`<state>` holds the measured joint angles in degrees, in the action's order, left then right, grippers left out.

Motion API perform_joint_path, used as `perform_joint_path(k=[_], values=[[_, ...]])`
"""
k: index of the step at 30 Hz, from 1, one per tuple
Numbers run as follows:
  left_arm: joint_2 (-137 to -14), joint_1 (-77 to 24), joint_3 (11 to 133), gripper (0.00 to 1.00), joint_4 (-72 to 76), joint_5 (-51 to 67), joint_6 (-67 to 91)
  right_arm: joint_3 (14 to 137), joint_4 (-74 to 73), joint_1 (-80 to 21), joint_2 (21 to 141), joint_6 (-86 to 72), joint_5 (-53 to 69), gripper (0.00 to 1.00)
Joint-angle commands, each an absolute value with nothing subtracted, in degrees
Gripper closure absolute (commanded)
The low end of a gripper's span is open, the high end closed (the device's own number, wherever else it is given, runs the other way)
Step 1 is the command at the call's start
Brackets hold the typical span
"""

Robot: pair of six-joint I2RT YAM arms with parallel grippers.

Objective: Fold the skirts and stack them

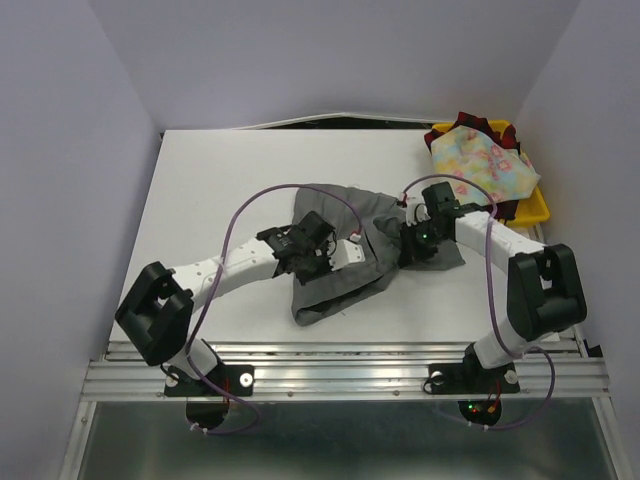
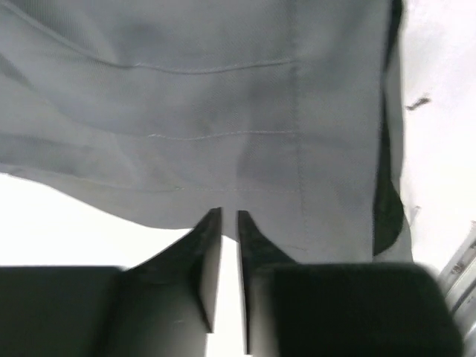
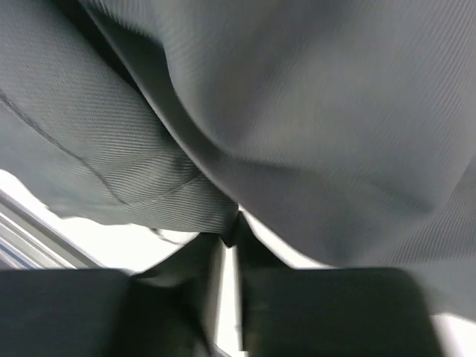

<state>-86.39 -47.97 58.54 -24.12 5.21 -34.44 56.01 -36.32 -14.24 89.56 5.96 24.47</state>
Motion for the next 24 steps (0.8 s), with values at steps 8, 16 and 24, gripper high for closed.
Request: perform_joint_path(k=[8, 16, 24], values=[[-77.08, -48.25, 57.66, 0.42, -30.84, 15.91, -33.84, 69.51, -19.79, -13.89, 94.31, -6.06, 33.13, 0.99], [-79.28, -52.2, 56.78, 0.44, -29.01, 14.33, -29.63, 69.79, -24.16, -13.89, 92.03, -5.8, 32.09, 0.72], [-82.17, -56.16, 56.86, 0.44, -24.88, 8.0, -21.1, 51.95, -18.82, -13.89, 79.28, -11.07, 22.69, 0.29]])
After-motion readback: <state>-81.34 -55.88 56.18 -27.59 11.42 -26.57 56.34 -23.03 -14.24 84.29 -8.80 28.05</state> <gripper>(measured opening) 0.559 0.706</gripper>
